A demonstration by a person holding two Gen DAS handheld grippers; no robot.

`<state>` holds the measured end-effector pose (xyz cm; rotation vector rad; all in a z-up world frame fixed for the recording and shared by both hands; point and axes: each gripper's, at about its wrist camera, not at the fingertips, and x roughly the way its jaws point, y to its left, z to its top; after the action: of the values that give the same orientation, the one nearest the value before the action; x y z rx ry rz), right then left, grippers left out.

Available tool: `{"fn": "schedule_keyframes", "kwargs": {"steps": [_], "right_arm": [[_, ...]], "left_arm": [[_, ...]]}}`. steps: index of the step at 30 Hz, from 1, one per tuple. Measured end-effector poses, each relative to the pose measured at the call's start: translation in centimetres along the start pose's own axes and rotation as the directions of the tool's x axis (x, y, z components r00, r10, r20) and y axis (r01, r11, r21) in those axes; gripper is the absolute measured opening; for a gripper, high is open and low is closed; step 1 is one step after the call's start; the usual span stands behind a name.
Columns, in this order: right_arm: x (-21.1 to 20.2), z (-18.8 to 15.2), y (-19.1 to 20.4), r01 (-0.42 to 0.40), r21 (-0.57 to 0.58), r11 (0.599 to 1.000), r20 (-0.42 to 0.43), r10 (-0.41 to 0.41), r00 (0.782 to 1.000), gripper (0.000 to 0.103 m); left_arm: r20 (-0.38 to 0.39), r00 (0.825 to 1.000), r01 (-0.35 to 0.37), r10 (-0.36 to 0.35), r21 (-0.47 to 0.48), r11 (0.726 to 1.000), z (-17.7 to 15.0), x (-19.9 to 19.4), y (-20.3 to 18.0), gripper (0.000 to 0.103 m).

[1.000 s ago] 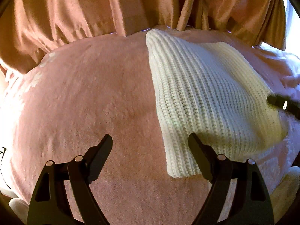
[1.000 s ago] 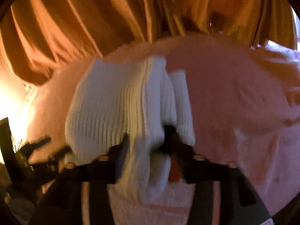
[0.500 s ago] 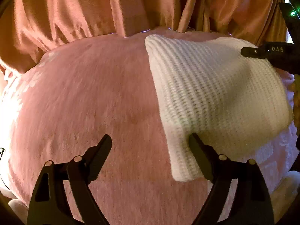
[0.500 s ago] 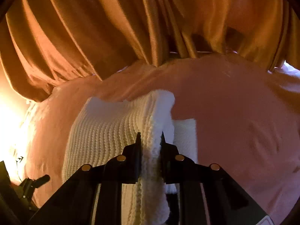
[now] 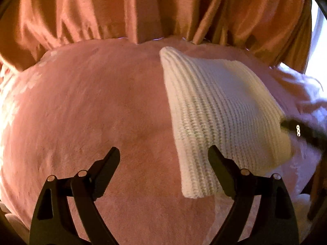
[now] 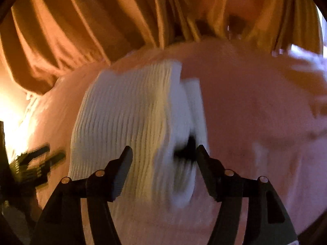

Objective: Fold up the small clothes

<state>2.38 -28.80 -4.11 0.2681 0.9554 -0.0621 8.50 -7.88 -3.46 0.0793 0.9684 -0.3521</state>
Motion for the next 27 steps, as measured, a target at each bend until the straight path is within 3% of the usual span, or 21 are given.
{"fn": "schedule_keyframes", "kwargs": {"steps": [1,2,3,6,8,10,13,15,16,20,25,27], "right_arm": [[0.4,-0.7,-0.1,-0.001,0.001,1.0,-0.011,0.001,1.0,0.058],[0.7,-1.2,-0.3,-0.008,-0.003,1.0,-0.018,0.008,1.0,0.027],[1.0,-1.3,-0.6,-0.016,0.007,1.0,-0.034,0.017,0.999,0.008],[-0.7,-0.9,-1.4,0.002,0.034,0.999,0.043,-0.004,0.999,0.008],[-0.1,-1.3,-2.4,0.033,0.044,0.998,0.02,-0.034,0.999,0.009],[2.3,-2.1,-3.2,0.027,0.054,0.998,-0.08,-0.023,0.997,0.013],[1.3,-1.4,-2.3,0.05,0.018,0.999,-0.061,-0.049,0.997,0.027],[-0.5,-0.3,-1.8,0.07,0.018,0.997,0.008,-0.07,0.998,0.066],[-1.0,0.3,-1.6,0.076,0.004,0.997,0.035,-0.076,0.996,0.071],[-0.3,2.4,-2.0,0.051,0.006,0.999,0.038,-0.051,0.998,0.073],[3.6,3.3,-2.7,0.053,0.011,0.999,-0.042,-0.052,0.998,0.074],[5.0,3.2,-3.0,0.008,0.046,0.999,-0.062,-0.006,0.998,0.077]], "left_arm": [[0.003,1.0,-0.004,0.004,-0.005,1.0,0.0,0.0,0.1,0.086],[0.003,1.0,-0.011,0.011,-0.006,1.0,0.0,0.0,0.2,0.086],[0.0,1.0,-0.021,0.021,-0.005,1.0,0.0,0.1,0.1,0.086],[-0.001,0.999,-0.036,0.036,0.007,0.999,-0.1,-0.1,-0.2,0.086],[0.002,0.999,-0.037,0.037,0.015,0.999,-0.2,-0.3,-0.4,0.086],[0.001,1.0,-0.031,0.031,0.018,0.999,-0.4,-0.2,-0.6,0.086],[-0.004,1.0,-0.02,0.02,0.021,1.0,-0.3,0.1,-0.9,0.086],[-0.007,1.0,-0.026,0.026,0.035,0.999,0.0,0.4,-1.1,0.086],[-0.006,1.0,-0.021,0.022,0.038,0.999,0.0,0.5,-1.3,0.086],[-0.009,1.0,-0.002,0.002,0.033,0.999,0.8,1.1,-1.8,0.087],[-0.023,0.999,0.034,-0.033,0.021,0.999,2.2,2.6,-2.6,0.088],[-0.028,0.999,0.048,-0.047,0.023,0.999,2.7,3.5,-3.1,0.089]]}}
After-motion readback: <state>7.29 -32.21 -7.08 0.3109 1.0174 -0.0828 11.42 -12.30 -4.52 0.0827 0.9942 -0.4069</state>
